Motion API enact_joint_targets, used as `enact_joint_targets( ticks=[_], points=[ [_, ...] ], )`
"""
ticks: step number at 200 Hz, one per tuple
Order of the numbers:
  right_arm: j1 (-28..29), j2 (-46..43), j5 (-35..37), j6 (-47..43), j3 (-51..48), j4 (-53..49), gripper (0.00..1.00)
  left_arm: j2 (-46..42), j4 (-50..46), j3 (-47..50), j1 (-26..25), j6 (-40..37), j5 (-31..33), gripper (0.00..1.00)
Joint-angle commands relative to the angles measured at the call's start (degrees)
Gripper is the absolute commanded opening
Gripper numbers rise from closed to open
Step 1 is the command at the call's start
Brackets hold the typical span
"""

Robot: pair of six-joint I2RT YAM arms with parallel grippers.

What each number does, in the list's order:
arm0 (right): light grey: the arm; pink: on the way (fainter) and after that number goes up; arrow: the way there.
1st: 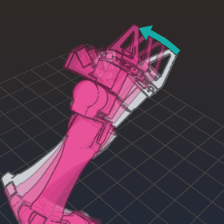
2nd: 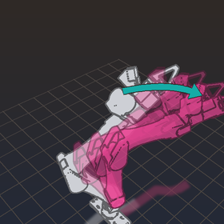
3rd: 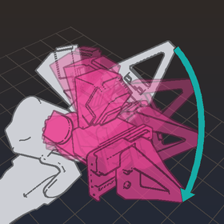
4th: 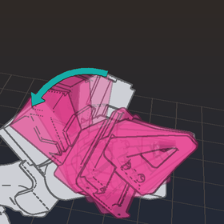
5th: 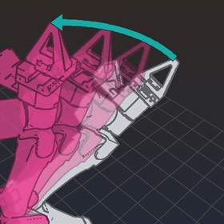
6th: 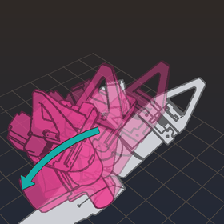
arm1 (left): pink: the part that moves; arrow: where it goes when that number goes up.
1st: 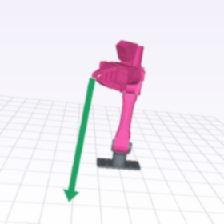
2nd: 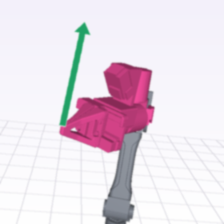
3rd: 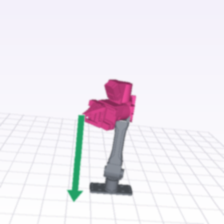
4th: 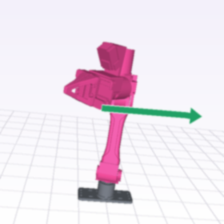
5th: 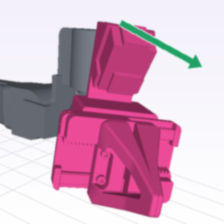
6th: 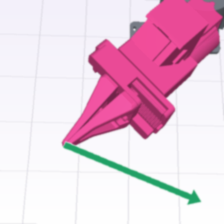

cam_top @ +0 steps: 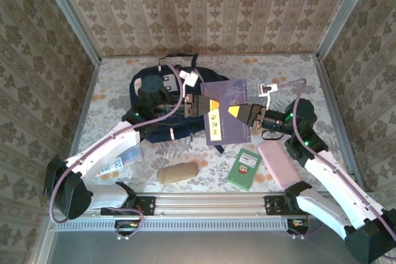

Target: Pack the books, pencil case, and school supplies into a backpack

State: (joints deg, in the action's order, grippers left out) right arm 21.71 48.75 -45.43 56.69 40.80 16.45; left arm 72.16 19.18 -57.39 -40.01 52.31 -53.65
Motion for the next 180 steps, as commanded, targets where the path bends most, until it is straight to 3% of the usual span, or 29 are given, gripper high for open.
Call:
enact_joint_targets(
  ticks=[1,6,14,27,33,61,79,104,116,131,180],
  points=[
    [0.30,-0.89,1.75,-2.08,1.29,0.18,0.00,-1.22,4.69,1.16,0.35,1.43,-0.64,0.00],
    [0.26,-1.14,2.19,-2.35,1.44,-0.56,0.00,-1.23,5.59,1.52,0.42,2.02,-0.40,0.00],
    [0.31,-1.61,3.08,-2.91,1.74,-1.87,0.14,-1.39,7.32,2.17,0.63,2.98,0.27,0.00],
    [0.34,-2.33,4.17,-2.79,1.56,-2.21,0.54,-1.70,10.26,3.38,1.28,4.99,1.73,0.00],
    [0.35,-2.83,5.06,-2.52,1.38,-2.04,0.67,-2.02,12.12,4.17,1.48,6.00,3.02,0.00],
    [1.37,-6.58,12.67,2.93,-3.95,6.24,0.91,-5.03,28.53,12.03,1.96,14.08,15.49,0.00],
    [2.59,-8.86,19.64,6.08,-6.73,9.62,0.96,-4.90,39.63,15.31,1.10,18.28,23.11,0.00],
    [5.87,-10.21,29.51,9.14,-12.54,19.45,0.97,-4.09,47.27,17.04,-0.65,20.71,30.80,0.01],
    [7.35,-9.81,32.04,9.15,-12.89,19.51,0.99,-4.29,48.33,17.54,-1.63,20.62,34.13,0.10],
    [9.99,-8.54,34.11,7.79,-12.65,20.44,0.99,-4.64,49.23,17.93,-2.85,19.48,37.33,0.00],
    [20.38,-4.91,44.11,0.29,-10.09,23.50,0.90,-4.83,48.47,17.99,-6.28,16.09,41.57,0.00]
  ],
)
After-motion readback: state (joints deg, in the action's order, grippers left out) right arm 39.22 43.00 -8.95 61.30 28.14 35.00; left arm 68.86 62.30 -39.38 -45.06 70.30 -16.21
